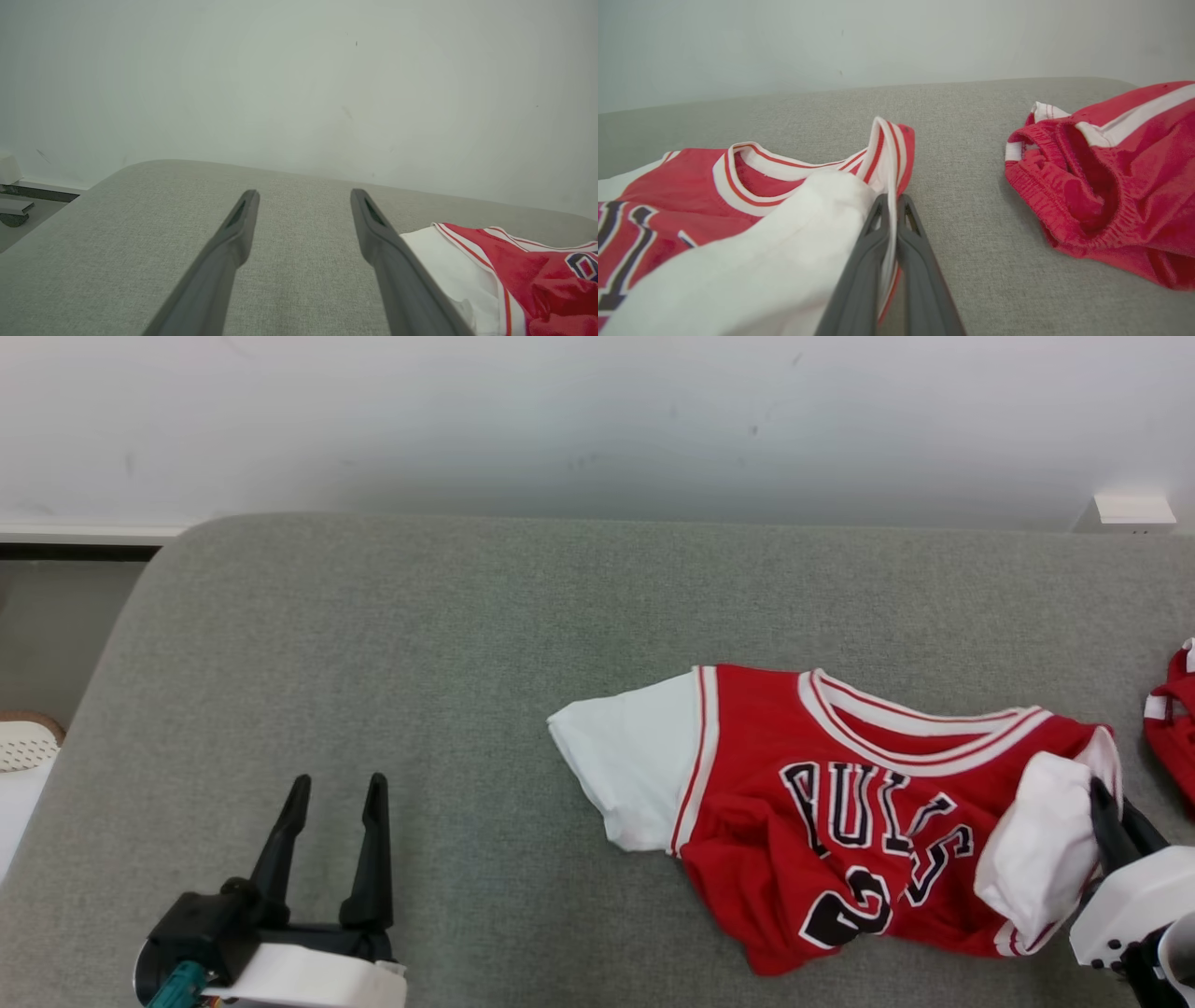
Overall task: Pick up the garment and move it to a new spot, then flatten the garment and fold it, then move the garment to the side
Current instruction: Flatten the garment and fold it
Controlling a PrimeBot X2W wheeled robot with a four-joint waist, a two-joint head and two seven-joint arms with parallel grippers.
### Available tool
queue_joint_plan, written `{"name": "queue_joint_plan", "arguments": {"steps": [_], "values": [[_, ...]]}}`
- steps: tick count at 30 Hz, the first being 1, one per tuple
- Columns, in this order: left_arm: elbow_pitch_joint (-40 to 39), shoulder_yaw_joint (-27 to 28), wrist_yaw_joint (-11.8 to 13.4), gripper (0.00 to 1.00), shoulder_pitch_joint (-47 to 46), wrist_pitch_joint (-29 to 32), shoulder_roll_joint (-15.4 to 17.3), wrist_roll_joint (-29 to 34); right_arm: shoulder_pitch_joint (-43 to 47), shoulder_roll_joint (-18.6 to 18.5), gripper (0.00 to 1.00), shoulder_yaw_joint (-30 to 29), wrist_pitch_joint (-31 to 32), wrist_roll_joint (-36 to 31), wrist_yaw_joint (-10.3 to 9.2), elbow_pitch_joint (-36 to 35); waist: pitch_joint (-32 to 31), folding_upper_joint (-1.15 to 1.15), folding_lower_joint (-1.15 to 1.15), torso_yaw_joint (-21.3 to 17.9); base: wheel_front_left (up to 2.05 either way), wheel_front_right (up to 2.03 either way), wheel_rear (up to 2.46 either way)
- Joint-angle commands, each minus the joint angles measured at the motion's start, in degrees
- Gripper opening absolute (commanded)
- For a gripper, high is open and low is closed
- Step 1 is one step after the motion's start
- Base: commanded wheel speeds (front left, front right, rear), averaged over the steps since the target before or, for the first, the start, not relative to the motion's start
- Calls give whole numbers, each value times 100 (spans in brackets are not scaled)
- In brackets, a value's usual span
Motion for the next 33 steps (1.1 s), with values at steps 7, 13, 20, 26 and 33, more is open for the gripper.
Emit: {"name": "queue_joint_plan", "arguments": {"steps": [7,13,20,26,33], "values": [[116,-24,-58,100,-55,-2,19,6,-68,202,100,-448,-555,-299,-13,319,-52,0,-1,-18,0,0,0],[197,-55,-73,100,40,-2,18,-42,-2,318,100,-249,-1151,-331,-13,-107,-294,0,-1,3,0,0,0],[231,-157,-25,100,90,-2,18,-103,145,167,100,319,-1165,-267,-13,-404,-466,0,-1,60,0,0,0],[193,-223,-22,100,10,-2,18,-135,-437,-184,100,1030,-855,48,-13,-293,-369,0,-1,182,0,0,0],[200,-317,-2,100,-183,-2,18,-281,-1625,-726,100,1922,-94,860,-13,532,-9,0,-1,561,0,0,0]]}}
